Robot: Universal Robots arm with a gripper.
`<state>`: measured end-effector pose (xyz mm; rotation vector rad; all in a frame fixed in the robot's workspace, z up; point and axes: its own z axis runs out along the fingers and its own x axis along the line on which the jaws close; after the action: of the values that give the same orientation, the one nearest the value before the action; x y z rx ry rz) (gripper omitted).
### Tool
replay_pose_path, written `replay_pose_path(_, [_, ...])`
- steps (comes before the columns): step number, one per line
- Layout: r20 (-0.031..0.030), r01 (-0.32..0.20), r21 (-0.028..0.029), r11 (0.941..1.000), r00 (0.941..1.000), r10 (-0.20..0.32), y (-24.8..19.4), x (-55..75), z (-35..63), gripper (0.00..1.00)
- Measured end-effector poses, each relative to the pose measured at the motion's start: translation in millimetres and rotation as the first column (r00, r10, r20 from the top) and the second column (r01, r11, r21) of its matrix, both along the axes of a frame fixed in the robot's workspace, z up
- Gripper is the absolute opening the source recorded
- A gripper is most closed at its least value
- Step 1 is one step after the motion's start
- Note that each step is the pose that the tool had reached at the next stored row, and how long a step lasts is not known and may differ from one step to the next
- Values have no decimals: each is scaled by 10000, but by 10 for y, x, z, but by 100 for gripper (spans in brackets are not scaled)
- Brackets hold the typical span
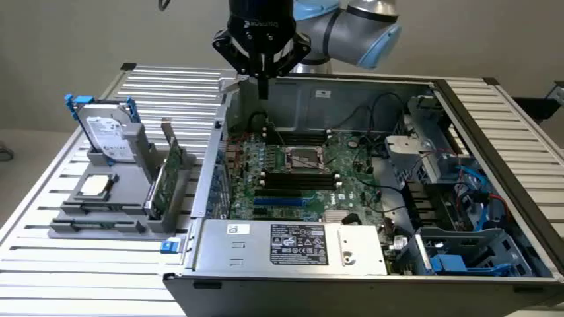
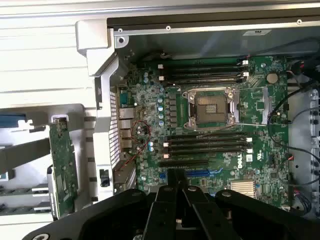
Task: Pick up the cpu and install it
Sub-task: 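Reach for the cpu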
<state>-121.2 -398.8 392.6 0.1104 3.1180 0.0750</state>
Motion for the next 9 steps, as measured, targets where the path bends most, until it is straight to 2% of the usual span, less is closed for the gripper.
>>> replay_pose_path(7, [0, 0, 0, 10000, 10000, 0, 0, 0, 0, 11])
replay_pose_path(9, [0, 1, -3, 10000, 10000, -1, 0, -63, 0, 11])
